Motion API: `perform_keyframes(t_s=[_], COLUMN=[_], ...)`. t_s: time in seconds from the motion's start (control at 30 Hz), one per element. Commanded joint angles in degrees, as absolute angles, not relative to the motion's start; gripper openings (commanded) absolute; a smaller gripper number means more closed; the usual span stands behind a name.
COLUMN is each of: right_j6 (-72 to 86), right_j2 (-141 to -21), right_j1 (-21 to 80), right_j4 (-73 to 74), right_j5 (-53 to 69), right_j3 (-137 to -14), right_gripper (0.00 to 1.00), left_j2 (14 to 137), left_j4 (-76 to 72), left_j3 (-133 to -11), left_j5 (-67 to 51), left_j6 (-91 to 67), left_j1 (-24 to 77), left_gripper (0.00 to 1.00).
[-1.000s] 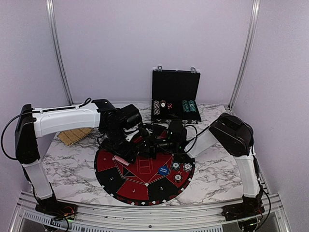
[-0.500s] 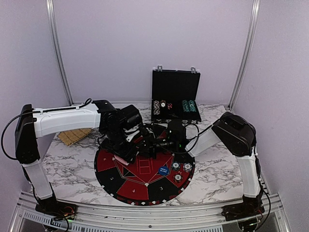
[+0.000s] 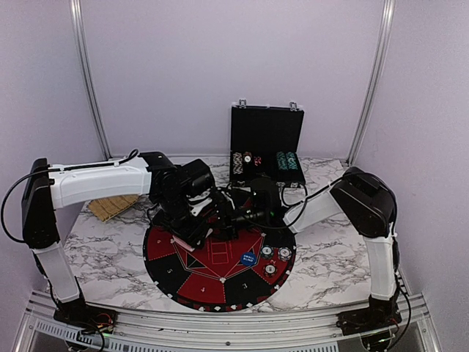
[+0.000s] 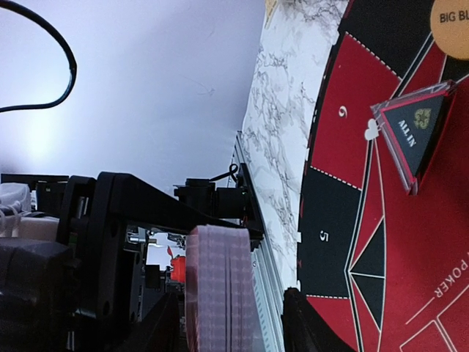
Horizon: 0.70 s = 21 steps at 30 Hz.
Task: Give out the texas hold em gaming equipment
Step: Pick up the poker card from the face-down deck piles.
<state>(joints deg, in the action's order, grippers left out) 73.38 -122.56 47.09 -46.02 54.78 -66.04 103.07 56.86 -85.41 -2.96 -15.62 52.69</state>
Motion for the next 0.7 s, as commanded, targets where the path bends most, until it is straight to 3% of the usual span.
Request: perform_keyframes(t_s=[0.0,0.67], right_j6=[68.0,57.8], right_j2=[-120.2,-116.6], right_j1=[47.4,46.1], right_j4=[-39.9,-26.8], right_j5=[54.0,49.9], right_j3=[-68.8,-68.9], right_gripper=[0.46,0.45], left_j2=[100.0,99.0], left_j4=[56.2,55.6], left_j3=[-85.3,-85.0], left_j5=[-3.8,-4.6], left_j6=[-14.5,-13.9], left_j1=[52.8,52.7], left_gripper=[0.44,0.43])
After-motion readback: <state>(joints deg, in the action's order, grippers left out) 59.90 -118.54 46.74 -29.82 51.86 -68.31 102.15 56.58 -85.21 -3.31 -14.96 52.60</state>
